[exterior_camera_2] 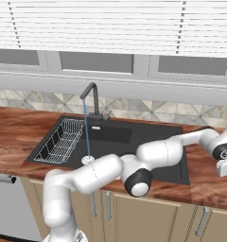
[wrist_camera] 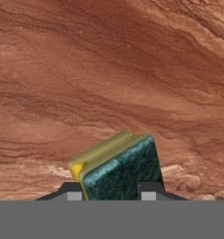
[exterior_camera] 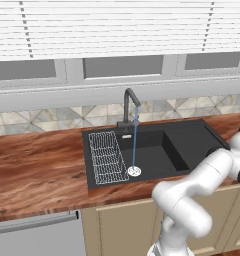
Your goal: Soak the sponge with water for a few seconds and then drop it inside the sink.
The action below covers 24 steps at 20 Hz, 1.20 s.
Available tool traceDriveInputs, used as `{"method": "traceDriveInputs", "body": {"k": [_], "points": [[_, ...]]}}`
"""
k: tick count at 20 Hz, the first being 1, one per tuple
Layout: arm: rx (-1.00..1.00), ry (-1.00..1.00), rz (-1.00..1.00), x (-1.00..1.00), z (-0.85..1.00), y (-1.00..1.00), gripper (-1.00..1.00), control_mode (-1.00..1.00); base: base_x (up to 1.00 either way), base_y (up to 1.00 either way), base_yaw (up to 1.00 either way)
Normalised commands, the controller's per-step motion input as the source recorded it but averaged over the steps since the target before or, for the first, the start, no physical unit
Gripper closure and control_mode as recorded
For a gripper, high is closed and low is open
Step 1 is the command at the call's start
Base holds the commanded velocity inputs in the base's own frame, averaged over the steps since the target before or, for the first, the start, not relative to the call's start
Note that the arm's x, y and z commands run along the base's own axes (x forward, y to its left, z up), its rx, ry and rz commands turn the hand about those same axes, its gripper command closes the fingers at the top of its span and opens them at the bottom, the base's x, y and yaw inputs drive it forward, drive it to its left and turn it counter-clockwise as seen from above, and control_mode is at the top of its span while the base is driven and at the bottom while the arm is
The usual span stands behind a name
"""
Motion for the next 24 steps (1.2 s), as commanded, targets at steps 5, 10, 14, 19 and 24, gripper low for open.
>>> {"method": "traceDriveInputs", "body": {"k": [5,10,14,19,24], "points": [[0.04,0.02,0.00,-0.26,0.01,0.34,1.00,-1.00,0.00,0.00,0.00],[0.03,0.00,0.00,-0.06,0.00,0.41,1.00,-1.00,0.00,0.00,0.00],[0.00,-0.02,0.00,0.00,0.00,0.48,1.00,-1.00,0.00,0.00,0.00],[0.00,-0.09,0.00,-0.04,0.00,0.66,1.00,-1.00,0.00,0.00,0.00],[0.00,-0.17,0.00,-0.02,0.00,0.72,1.00,-1.00,0.00,0.00,0.00]]}}
